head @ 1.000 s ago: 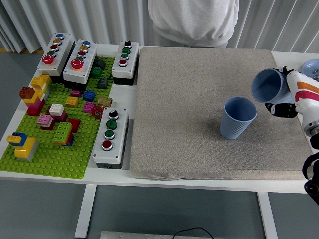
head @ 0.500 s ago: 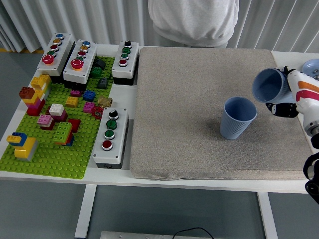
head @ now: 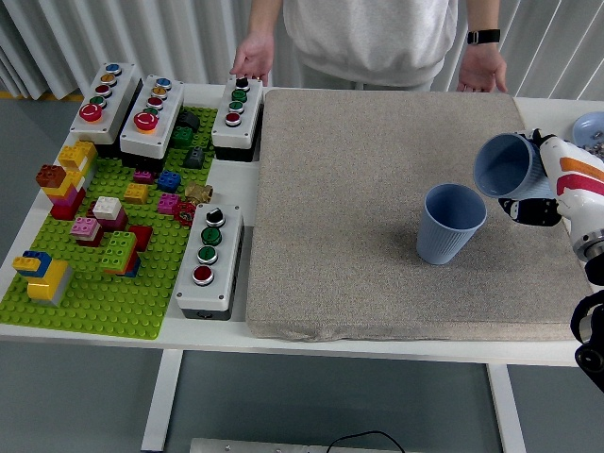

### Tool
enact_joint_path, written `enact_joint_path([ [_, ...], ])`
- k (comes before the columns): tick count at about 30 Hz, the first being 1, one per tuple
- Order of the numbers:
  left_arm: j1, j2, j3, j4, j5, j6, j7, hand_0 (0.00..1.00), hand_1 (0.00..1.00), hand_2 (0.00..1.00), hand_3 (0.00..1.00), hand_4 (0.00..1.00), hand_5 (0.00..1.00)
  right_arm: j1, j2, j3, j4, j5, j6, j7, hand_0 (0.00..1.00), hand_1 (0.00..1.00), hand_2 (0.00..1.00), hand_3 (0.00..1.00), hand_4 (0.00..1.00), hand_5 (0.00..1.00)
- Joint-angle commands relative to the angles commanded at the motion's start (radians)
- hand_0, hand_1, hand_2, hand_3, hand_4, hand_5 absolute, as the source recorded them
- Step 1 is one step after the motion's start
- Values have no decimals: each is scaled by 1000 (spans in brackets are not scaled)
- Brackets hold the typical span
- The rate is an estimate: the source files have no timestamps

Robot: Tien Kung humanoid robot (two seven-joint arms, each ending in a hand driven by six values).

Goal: Pick cup pour cup place

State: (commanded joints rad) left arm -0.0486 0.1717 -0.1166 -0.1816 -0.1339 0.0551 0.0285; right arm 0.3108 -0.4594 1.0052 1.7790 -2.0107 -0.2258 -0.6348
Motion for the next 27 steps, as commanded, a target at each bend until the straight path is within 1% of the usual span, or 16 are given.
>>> enact_joint_path([
  [27, -2, -1, -3, 1, 7, 0, 0, 738, 736, 803, 672, 521, 917, 0, 4, 5, 0, 3, -6, -1, 796, 678, 575, 682, 740, 149],
])
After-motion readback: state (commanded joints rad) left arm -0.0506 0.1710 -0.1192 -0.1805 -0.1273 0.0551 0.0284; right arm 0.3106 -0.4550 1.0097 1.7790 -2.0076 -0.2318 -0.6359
